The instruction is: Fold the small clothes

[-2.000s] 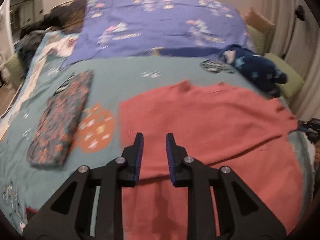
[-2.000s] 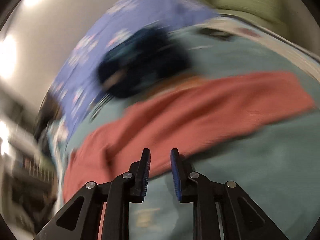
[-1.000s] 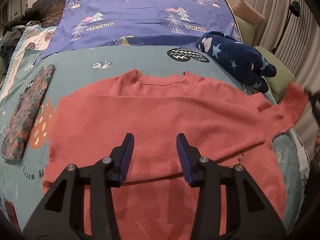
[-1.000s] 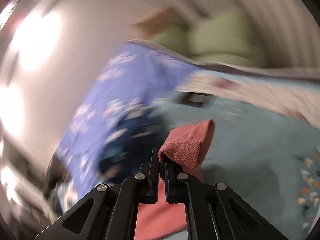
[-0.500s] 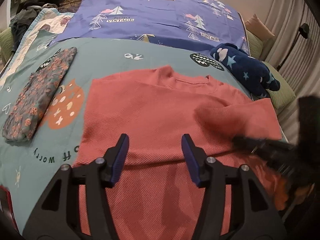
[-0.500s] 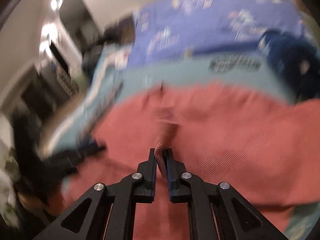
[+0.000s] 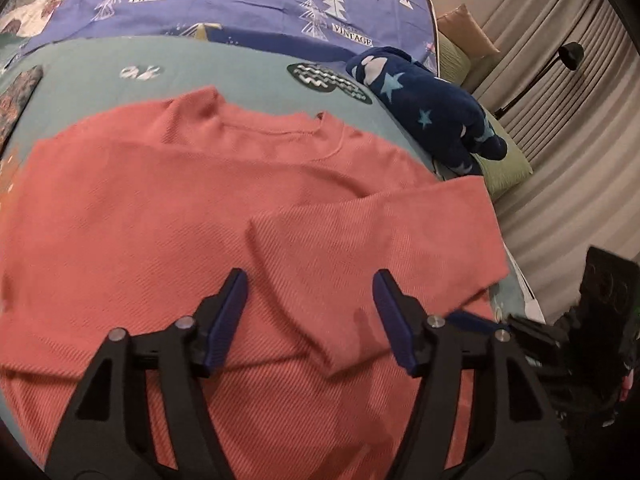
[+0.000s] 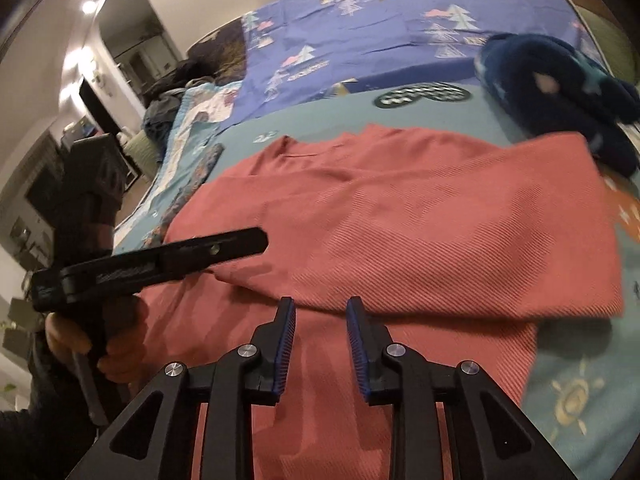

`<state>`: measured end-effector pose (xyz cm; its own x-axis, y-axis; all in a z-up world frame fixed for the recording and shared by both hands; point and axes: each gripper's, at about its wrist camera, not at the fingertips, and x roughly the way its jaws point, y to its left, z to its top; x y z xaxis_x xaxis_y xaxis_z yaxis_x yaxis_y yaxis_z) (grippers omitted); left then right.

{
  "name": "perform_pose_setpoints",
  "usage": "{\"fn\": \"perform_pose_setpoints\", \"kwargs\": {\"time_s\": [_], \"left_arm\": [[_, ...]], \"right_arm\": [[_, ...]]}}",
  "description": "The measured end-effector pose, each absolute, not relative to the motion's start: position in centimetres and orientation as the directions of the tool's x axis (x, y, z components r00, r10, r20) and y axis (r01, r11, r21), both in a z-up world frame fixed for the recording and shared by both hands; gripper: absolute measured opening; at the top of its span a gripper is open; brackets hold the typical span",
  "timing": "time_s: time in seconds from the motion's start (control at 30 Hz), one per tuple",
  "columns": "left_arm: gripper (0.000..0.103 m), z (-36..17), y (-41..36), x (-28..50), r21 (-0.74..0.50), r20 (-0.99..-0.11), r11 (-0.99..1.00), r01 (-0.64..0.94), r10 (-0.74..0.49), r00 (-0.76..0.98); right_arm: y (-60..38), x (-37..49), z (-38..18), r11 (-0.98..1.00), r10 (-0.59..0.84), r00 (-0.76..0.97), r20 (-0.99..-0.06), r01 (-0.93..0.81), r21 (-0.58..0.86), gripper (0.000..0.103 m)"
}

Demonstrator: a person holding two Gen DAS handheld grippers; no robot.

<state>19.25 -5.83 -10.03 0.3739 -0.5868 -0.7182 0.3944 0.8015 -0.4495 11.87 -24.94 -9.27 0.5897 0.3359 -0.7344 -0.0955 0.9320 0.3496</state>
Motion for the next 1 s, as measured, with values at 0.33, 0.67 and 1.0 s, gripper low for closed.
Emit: {"fn": "perform_pose_setpoints", "kwargs": {"time_s": [0.33,0.67,1.0], "left_arm": [[0.004,-1.1,-3.5,19.0,-0.358,-0.602,0.808,0.468,-0.582,0.546],[0.004,-0.4,3.6,20.2,-0.254,-0.638,0.903,0.347,-0.426,0.641],[0.005,-5.5,7.7,21.4,-0.298,-0.700,0.926,0.230,-0.376,0.607]], "right_arm": [[-30.1,10.1,-7.5,0.942,0.225,0.659,-0.718,0.041,0.332,0.038],[-31.2,10.2,-8.6,0.955,0.137,0.626,-0.768,0.122,0.270,0.045],[-30.1,11.0,-9.0,0.971,0.086,0.607,-0.790,0.125,0.202,0.048]]}}
